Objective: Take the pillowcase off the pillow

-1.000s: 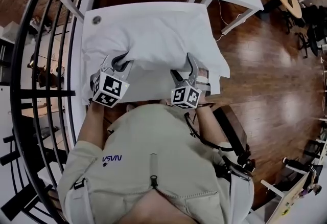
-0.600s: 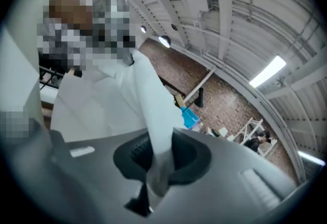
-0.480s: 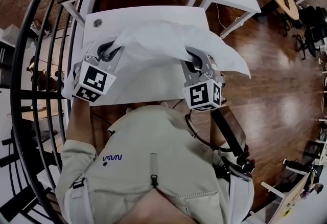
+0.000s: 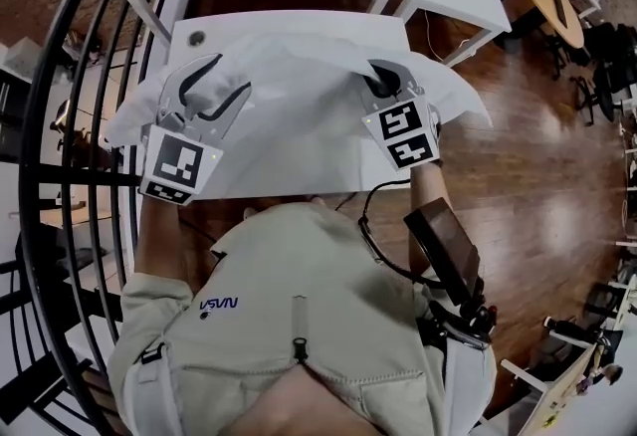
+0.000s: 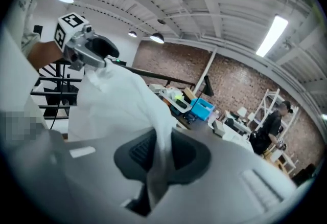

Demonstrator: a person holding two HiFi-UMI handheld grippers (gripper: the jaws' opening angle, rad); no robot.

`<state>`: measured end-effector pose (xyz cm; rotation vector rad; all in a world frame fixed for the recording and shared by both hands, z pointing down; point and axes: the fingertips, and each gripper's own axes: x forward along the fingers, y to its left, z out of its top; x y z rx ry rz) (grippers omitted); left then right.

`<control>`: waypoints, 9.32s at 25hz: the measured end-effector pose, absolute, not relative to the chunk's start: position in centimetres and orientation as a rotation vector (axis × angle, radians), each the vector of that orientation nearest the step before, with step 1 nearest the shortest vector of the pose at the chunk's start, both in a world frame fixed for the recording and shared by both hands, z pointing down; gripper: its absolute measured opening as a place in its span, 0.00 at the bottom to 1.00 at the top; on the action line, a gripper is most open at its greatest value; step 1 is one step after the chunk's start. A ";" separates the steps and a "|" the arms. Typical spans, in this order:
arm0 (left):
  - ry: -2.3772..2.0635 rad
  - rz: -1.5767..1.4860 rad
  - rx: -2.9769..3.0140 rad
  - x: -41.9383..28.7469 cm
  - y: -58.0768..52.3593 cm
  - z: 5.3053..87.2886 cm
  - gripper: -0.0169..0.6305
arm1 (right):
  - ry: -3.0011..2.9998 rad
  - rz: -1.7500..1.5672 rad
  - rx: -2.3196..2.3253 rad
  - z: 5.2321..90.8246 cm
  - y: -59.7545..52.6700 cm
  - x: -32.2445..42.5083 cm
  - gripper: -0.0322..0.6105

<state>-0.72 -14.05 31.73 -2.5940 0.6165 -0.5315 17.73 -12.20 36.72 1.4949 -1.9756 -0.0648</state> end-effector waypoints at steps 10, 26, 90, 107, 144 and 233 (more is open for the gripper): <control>0.818 -0.824 -2.531 -1.9 -13.5 44.8 0.59 | -2.018 -0.136 1.490 36.8 -14.1 18.2 0.10; 0.934 -0.677 -2.545 -1.4 -15.2 44.7 0.04 | -1.833 -0.187 2.091 36.8 -6.9 22.3 0.59; 0.849 -1.033 -2.820 1.1 -20.2 55.1 0.28 | -1.778 0.361 1.597 55.5 -14.8 21.9 0.40; 1.799 -0.159 -2.802 -12.4 -12.4 45.3 0.03 | -2.360 0.132 1.442 46.4 -13.4 10.8 0.41; 1.244 -0.436 -3.337 -15.6 -13.5 56.2 0.06 | -2.008 0.296 1.344 53.1 -8.8 -3.1 0.06; 0.940 -0.291 -3.515 -10.6 -12.6 50.2 0.17 | -2.189 0.373 1.281 51.8 -7.5 -7.6 0.35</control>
